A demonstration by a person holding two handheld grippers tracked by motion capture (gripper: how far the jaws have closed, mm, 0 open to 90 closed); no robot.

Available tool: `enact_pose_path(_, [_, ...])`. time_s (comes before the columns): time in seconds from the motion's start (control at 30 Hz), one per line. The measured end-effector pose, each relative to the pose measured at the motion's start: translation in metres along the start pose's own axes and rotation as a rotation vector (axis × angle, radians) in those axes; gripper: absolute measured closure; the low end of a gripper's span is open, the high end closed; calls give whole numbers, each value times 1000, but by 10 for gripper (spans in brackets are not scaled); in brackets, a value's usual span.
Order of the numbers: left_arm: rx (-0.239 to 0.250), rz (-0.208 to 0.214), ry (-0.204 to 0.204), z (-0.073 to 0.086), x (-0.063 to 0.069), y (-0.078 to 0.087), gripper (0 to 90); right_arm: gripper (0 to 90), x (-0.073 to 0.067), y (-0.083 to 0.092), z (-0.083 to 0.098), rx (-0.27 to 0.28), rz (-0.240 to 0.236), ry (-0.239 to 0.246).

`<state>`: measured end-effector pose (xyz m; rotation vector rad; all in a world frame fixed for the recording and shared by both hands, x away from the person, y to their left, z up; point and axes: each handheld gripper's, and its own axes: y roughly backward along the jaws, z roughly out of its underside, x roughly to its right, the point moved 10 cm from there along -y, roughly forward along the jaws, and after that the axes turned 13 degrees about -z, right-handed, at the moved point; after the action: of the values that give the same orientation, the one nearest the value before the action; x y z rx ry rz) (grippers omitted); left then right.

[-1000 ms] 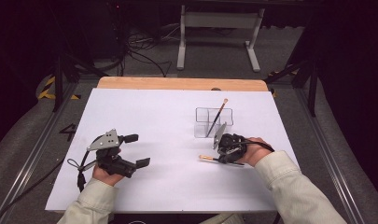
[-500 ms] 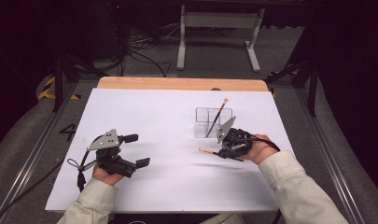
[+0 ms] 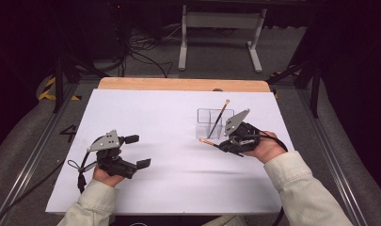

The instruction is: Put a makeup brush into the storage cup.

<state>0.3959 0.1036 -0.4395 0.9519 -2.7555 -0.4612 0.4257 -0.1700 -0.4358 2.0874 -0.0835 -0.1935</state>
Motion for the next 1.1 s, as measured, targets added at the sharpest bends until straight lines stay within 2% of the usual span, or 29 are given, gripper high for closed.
enact_pose_path(0.2, [10, -13, -8, 0, -1, 0, 0, 835, 0, 15, -9, 76, 27, 1])
enact_pose_path(0.5, [14, -15, 2, 1, -4, 1, 0, 835, 1, 25, -17, 149, 44, 5])
enact_pose_path(0.63, [20, -23, 1, 1, -7, 2, 0, 835, 2, 32, -20, 200, 56, 0])
enact_pose_path(0.67, [20, -27, -1, 2, -8, 2, 0, 835, 2, 37, -22, 229, 60, -1])
enact_pose_path(0.73, [24, -31, 1, 2, -9, 2, 0, 835, 2, 38, -23, 239, 63, -1])
enact_pose_path(0.77, [21, -33, 5, 2, -10, 3, 0, 835, 2, 41, -25, 268, 66, -2])
enact_pose_path(0.83, [21, -37, 0, 2, -11, 3, 0, 835, 3, 42, -26, 275, 69, -2])
enact_pose_path(1.1, [33, -58, -4, 4, -17, 3, 0, 833, 4, 52, -35, 372, 76, -2])
